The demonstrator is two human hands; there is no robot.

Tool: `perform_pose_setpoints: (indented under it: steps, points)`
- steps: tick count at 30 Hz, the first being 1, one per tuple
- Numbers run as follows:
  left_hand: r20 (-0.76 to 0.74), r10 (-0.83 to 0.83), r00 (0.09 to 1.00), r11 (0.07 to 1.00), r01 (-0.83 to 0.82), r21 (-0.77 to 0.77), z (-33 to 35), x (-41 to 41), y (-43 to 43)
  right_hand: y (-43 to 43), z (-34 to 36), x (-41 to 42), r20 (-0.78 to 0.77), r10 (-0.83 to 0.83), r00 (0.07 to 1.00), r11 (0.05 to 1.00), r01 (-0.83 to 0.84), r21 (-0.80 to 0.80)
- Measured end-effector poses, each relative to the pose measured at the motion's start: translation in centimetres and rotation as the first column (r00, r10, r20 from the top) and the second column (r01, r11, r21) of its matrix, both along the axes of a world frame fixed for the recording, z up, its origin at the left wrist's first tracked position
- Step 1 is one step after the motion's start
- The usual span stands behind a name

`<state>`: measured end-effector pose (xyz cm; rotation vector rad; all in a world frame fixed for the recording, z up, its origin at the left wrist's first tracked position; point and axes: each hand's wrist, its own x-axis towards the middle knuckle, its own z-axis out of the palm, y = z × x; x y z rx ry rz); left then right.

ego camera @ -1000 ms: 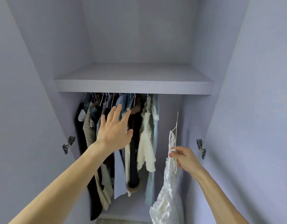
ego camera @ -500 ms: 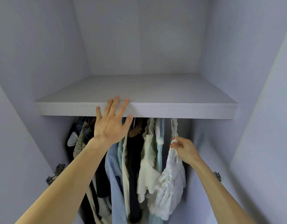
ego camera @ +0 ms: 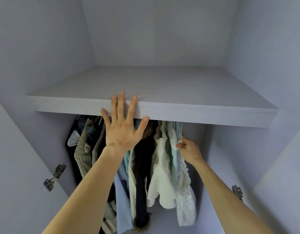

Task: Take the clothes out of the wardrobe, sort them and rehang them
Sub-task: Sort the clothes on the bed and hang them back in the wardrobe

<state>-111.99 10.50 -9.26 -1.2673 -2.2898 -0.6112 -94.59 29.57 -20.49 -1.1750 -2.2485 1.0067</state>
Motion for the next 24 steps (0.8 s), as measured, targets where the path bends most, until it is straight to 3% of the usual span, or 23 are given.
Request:
perform_pose_setpoints:
  steps: [4,10,18,21,24]
  points:
    - [-0.020,-0.004,1.000,1.000,0.005,0.028,-0.3,-0.1,0.3,-0.5,-0.9,-0.5,0.002,-0.002,1.000,0.999,0.002,-0.032]
    - [-0.029,0.007,1.000,0.999,-0.006,0.036,-0.4,-0.3,0.5,-0.9,-2.0,-0.5,0.120,0.020,0.993,0.999,-0.026,0.047]
    - [-0.029,0.013,0.999,0.999,-0.012,0.034,-0.3,0.2,0.0,-3.8,-3.1,-0.6,0.072,0.062,0.996,0.997,-0.064,0.034]
    - [-0.035,-0.020,0.999,0.999,0.021,0.038,0.1,1.0,-1.3,-5.7,-3.5,0.5,0.195,0.130,0.972,0.989,-0.142,0.050]
    - [0.062,0.004,0.998,0.999,-0.006,0.042,-1.9,1.9,-4.9,-8.5,-3.9,2.2,0.316,0.219,0.923,0.972,-0.236,0.018]
